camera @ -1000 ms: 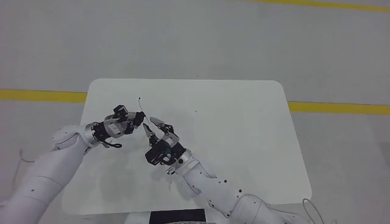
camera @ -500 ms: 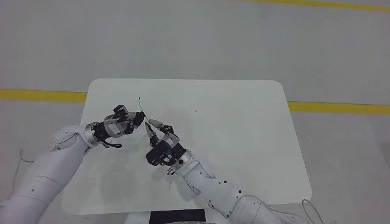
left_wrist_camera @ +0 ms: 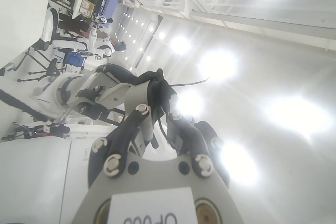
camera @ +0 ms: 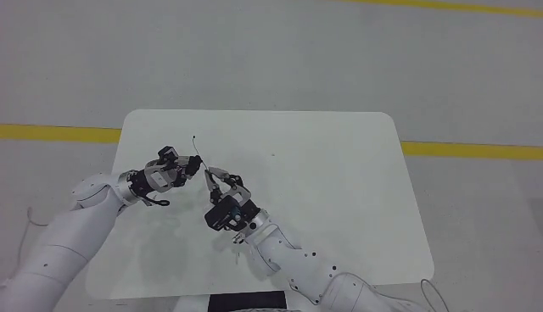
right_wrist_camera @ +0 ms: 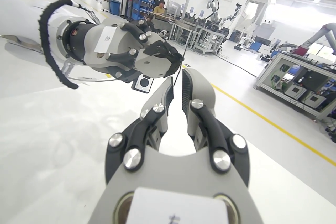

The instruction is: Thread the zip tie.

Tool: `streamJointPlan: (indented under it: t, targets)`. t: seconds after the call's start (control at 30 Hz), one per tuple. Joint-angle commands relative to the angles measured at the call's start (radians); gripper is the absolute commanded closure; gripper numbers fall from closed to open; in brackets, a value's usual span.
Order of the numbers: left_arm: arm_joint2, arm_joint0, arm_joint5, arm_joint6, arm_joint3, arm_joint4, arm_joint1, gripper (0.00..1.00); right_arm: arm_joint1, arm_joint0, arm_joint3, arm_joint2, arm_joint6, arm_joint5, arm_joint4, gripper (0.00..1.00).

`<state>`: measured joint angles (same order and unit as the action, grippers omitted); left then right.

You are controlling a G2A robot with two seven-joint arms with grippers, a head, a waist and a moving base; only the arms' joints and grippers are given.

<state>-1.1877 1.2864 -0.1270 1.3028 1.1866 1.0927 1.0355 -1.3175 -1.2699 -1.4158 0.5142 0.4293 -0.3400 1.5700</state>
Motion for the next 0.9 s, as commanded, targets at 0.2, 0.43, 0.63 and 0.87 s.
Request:
streamJointPlan:
  t: [0.2, 0.43, 0.63, 0.87]
  targets:
    - [0.000, 0.000, 0.000, 0.000, 0.000, 0.000, 0.000, 1.00, 0.000, -0.006, 0.002, 0.005, 0.001, 0.000, 0.000, 1.00]
    - [0.000, 0.000, 0.000, 0.000, 0.000, 0.000, 0.000, 1.00, -0.001, -0.009, 0.007, 0.008, 0.002, 0.000, 0.000, 1.00]
    - [0.000, 0.000, 0.000, 0.000, 0.000, 0.000, 0.000, 1.00, -0.002, -0.012, 0.012, 0.014, 0.000, 0.000, 0.000, 1.00]
    - [0.000, 0.000, 0.000, 0.000, 0.000, 0.000, 0.000, 1.00, -0.003, -0.018, 0.018, 0.020, 0.001, 0.000, 0.000, 1.00]
